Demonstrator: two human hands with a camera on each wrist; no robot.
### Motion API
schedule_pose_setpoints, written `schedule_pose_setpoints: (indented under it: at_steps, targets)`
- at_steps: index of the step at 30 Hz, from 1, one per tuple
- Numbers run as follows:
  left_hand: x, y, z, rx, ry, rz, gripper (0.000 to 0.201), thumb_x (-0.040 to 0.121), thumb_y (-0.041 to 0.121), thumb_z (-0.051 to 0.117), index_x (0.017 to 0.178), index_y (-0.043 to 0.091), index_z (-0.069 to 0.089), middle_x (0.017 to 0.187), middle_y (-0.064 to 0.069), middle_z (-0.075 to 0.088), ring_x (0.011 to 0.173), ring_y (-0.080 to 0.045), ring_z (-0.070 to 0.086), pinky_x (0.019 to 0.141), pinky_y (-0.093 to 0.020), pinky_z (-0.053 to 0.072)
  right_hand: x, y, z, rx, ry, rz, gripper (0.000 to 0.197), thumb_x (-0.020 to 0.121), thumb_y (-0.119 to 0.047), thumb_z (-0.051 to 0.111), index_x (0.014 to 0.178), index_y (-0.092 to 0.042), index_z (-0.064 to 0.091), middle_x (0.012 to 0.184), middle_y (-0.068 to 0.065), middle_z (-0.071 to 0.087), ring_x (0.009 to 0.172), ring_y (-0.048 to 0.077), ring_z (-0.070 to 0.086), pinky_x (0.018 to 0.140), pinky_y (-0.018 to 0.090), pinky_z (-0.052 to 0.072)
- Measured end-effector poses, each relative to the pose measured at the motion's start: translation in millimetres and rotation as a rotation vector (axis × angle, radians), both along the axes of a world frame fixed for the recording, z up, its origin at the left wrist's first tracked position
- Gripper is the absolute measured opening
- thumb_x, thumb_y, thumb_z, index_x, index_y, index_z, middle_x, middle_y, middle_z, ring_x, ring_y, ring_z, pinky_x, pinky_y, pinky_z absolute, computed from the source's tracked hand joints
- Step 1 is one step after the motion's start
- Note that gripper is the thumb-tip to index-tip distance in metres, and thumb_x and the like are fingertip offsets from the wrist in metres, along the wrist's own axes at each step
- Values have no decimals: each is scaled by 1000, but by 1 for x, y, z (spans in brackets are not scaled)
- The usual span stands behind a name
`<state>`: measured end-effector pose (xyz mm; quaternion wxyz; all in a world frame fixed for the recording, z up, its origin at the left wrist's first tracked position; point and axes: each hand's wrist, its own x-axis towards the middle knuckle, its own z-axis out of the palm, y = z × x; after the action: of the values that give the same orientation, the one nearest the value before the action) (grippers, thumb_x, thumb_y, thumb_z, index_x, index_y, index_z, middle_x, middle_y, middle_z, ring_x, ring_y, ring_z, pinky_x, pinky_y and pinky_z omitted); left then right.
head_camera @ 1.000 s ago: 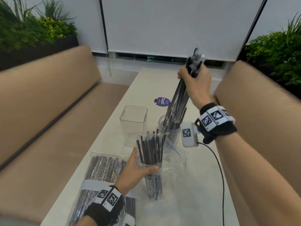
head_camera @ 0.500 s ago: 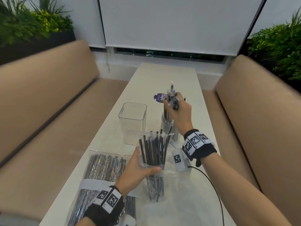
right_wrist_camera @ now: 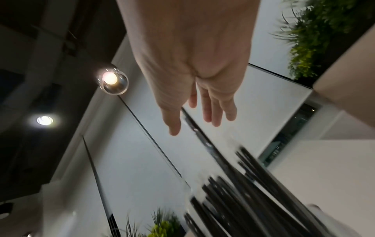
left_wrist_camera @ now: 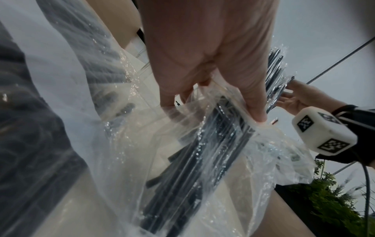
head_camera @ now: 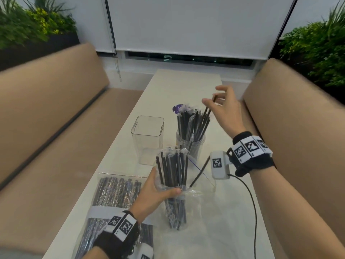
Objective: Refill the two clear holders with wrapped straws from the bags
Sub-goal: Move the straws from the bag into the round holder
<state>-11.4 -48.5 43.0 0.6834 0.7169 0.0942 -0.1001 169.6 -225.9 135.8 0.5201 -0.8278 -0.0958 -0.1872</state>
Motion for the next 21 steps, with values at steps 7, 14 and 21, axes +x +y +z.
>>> schedule_pose_setpoints:
  at_steps: [7, 14, 21]
  targets:
    - [2, 2, -7, -3, -14, 11, 74, 72, 10, 79, 119, 44, 32, 96, 38, 38, 86, 21, 52, 74, 3, 40, -12, -27, 13, -92, -63, -91, 21, 89, -12, 61, 110, -10, 62, 101, -4, 63, 91, 8, 58, 67, -5, 39]
    - [-3, -5, 2, -33, -26, 19, 91, 79, 0, 71, 150, 13, 15, 127, 20, 44, 67, 24, 43, 83, -2, 34, -67, -55, -51, 172, 196, -50, 14, 93, -20, 61, 106, -15, 61, 109, 12, 68, 98, 21, 66, 90, 39, 55]
    - [-4, -2, -7, -58, -70, 4, 98, 76, 1, 74, 150, 16, 12, 137, 16, 40, 98, 20, 43, 88, -7, 30, -127, -16, -108, 192, 563, 306, 51, 86, -50, 58, 125, -17, 56, 116, -15, 63, 101, -10, 61, 95, 21, 49]
